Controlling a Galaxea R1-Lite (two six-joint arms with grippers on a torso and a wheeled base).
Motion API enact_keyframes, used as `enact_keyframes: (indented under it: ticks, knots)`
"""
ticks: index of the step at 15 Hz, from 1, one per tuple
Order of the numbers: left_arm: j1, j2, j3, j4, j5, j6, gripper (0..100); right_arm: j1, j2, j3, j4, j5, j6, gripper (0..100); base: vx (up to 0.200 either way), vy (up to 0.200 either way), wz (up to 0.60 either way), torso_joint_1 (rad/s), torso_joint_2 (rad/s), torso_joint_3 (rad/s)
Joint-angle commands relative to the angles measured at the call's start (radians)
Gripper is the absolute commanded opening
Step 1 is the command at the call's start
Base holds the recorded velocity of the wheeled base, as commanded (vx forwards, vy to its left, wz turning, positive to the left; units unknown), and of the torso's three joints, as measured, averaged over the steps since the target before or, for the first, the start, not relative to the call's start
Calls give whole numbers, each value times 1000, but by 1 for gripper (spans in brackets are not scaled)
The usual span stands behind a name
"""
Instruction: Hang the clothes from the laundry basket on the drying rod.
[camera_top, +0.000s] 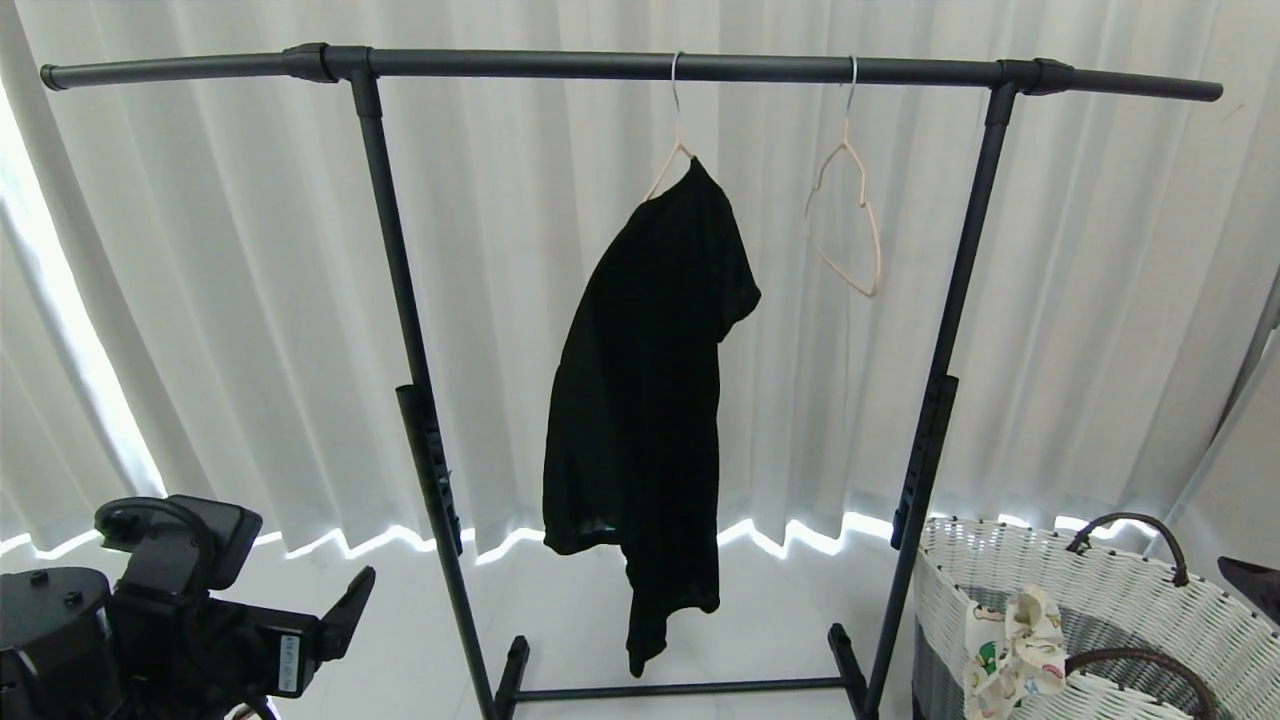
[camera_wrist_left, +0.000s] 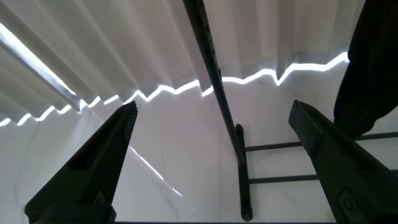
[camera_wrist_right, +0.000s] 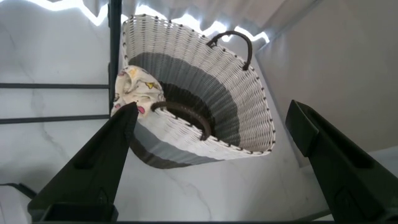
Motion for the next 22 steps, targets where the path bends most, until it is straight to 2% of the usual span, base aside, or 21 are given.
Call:
enact_keyframes:
  ticks: [1,3,8,10,11,12,14,16,17,18,20,22]
  knots:
    - [-10,-5,0,0,0,1,100,1,0,6,0,1,-1,100,0,-200,0,2,7,2]
    - [-19,-7,0,0,2,2,100,1,-6,10,0,1,-1,100,0,-200,0,5,5,7]
    - [-18,-7,0,0,2,2,100,1,-5,24,0,13,-7,100,0,0,0,0,0,0]
    - [-18,-8,-1,0,0,1,100,1,-3,52,-1,102,-92,100,0,0,0,0,0,0]
    - [-18,-8,-1,0,0,1,100,1,-3,55,-1,113,-115,100,200,0,0,2,2,2]
    - [-19,-8,0,0,-4,1,100,1,-2,72,-1,148,-185,100,200,0,0,7,2,-2]
    - [-24,-7,2,0,-9,1,100,1,21,93,-1,228,-234,100,200,0,0,2,-7,5]
    - [-24,-5,2,0,-9,1,100,2,95,118,-27,245,-292,100,100,0,0,4,1,1]
    - [-24,-5,2,0,-9,1,100,6,139,136,-81,254,-354,100,0,0,0,0,0,0]
    - [-24,-5,2,0,-9,1,100,4,193,145,-135,277,-449,100,0,0,0,0,0,0]
    - [-25,-10,2,0,-7,2,100,6,293,155,-161,294,-573,100,0,0,0,0,0,0]
    - [-25,-16,0,0,-7,2,100,36,371,164,-164,300,-578,100,0,0,0,0,0,0]
